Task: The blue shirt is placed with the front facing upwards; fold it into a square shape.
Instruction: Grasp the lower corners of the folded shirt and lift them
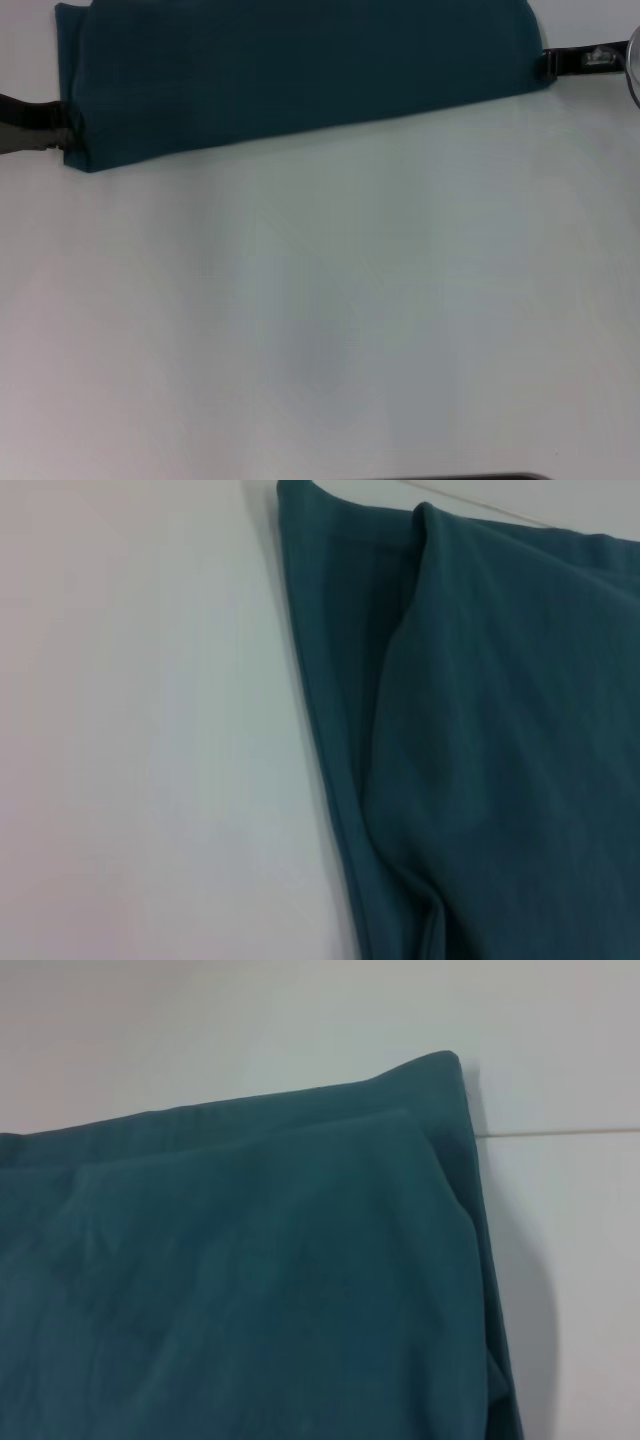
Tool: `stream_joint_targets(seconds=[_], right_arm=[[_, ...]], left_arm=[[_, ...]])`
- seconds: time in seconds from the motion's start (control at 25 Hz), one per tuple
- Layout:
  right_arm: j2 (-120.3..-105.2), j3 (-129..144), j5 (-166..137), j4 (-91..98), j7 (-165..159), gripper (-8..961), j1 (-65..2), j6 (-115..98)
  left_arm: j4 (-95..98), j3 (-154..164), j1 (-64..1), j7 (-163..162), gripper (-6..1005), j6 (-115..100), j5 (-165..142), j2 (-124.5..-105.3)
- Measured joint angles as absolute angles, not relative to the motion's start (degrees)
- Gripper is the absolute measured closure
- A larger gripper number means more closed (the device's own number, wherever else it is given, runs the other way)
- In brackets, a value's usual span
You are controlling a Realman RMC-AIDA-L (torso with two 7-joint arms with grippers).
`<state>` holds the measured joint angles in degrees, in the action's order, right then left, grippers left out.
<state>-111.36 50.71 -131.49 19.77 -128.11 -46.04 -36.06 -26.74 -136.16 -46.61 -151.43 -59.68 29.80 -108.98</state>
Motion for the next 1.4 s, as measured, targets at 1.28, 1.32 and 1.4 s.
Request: stream_joint_targets(seconds=[1.28,1.32,1.4], right_arm=[[-111.90,48.9,-131.0,30.2,-127.8,917,-40.4,-48.9],[-111.88,48.9,-131.0,30.2,-127.8,917,-40.3,-49.1],[-111.80,48.9,-131.0,30.3,-127.8,918,-40.2,-49.6]], left_arm=[[-36.3,-136.6,-43.4,-149.9,993,-67.6,30.1,-111.34],[-36.3,-136.6,-43.4,-149.8,994,-67.7,30.1,-111.34],[-36.4,-136.7,-43.3,-149.2,994,-68.7,30.5,-111.35]])
